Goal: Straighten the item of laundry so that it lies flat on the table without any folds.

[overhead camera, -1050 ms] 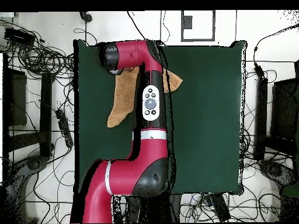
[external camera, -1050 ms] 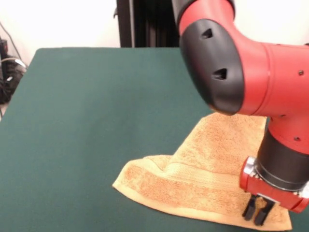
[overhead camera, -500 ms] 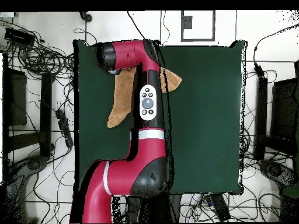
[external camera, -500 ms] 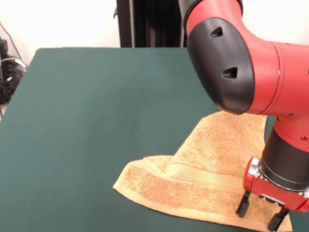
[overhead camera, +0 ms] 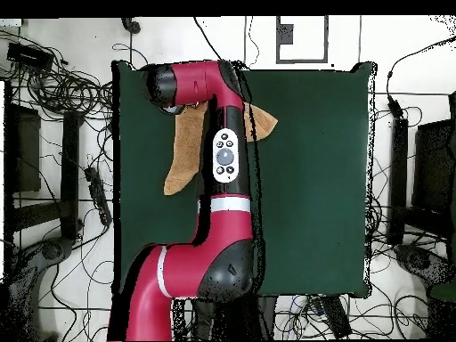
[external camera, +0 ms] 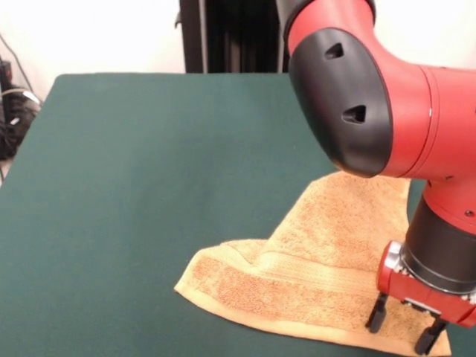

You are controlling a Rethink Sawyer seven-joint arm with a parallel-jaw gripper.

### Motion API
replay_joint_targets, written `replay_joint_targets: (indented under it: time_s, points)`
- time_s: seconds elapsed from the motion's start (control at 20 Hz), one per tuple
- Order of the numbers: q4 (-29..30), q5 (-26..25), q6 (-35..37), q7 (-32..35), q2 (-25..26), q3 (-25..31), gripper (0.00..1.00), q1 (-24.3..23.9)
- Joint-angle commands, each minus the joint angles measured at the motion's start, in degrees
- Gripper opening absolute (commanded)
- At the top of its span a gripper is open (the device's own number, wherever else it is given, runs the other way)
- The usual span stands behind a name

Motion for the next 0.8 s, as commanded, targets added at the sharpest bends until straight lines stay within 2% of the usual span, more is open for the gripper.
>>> replay_joint_targets:
  time_s: [0.05, 0.3, 0.8]
  points:
    - [5.0, 6.3, -0.7, 13.4, 2.7, -1.8, 1.00, 0.8]
    - [3.9, 12.8, -4.1, 11.7, 8.5, -6.3, 1.00, 0.3]
    - [3.4, 24.0, -7.5, 9.4, 11.4, -16.6, 1.00, -1.0]
